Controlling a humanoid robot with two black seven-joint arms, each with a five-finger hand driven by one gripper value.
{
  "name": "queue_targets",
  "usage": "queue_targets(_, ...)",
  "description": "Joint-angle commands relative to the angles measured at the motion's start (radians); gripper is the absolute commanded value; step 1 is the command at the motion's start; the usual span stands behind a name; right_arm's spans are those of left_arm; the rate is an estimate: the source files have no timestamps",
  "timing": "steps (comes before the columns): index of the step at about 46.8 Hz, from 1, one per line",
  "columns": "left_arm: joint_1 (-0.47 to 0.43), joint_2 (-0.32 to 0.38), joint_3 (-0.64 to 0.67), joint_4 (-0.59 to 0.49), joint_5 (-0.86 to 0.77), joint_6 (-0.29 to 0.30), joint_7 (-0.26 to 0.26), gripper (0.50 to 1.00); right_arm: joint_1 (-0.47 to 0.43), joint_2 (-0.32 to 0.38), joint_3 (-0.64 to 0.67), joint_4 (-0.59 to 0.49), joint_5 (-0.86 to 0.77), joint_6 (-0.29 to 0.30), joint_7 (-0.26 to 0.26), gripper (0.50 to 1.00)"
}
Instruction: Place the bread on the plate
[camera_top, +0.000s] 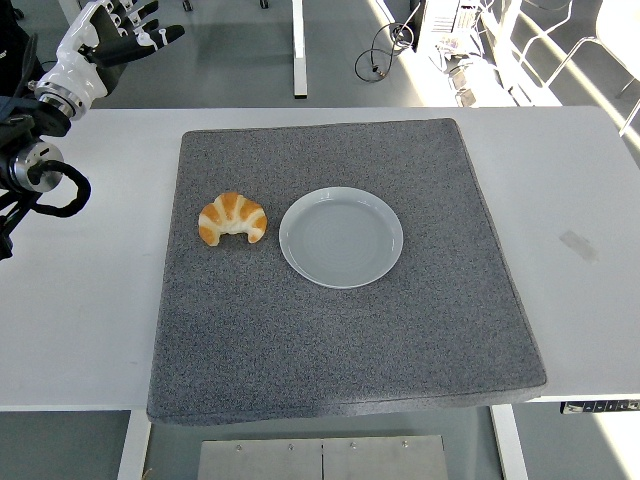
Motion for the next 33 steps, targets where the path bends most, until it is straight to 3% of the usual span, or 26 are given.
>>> queue_targets(1, -0.020, 0.045, 0.049, -0.092, 0.045, 0.036, 0.000, 0.975, -0.001, 0.000, 0.000, 0.000, 0.000, 0.000, 0.000, 1.000)
queue_targets(10, -0.075, 0.156, 0.151, -0.316, 0.206, 0.119, 0.000, 0.975, -0.001, 0.000, 0.000, 0.000, 0.000, 0.000, 0.000, 1.000)
queue_targets(24, -0.098, 0.184, 0.249, -0.371, 0.351, 0.125, 0.051, 0.975, 0.001, 0.000, 0.001, 0.000, 0.000, 0.000, 0.000, 1.000)
queue_targets(33, -0.130, 0.283, 0.352, -0.544, 0.461, 0.147, 0.055, 0.975, 0.001, 0.000, 0.001, 0.000, 0.000, 0.000, 0.000, 1.000)
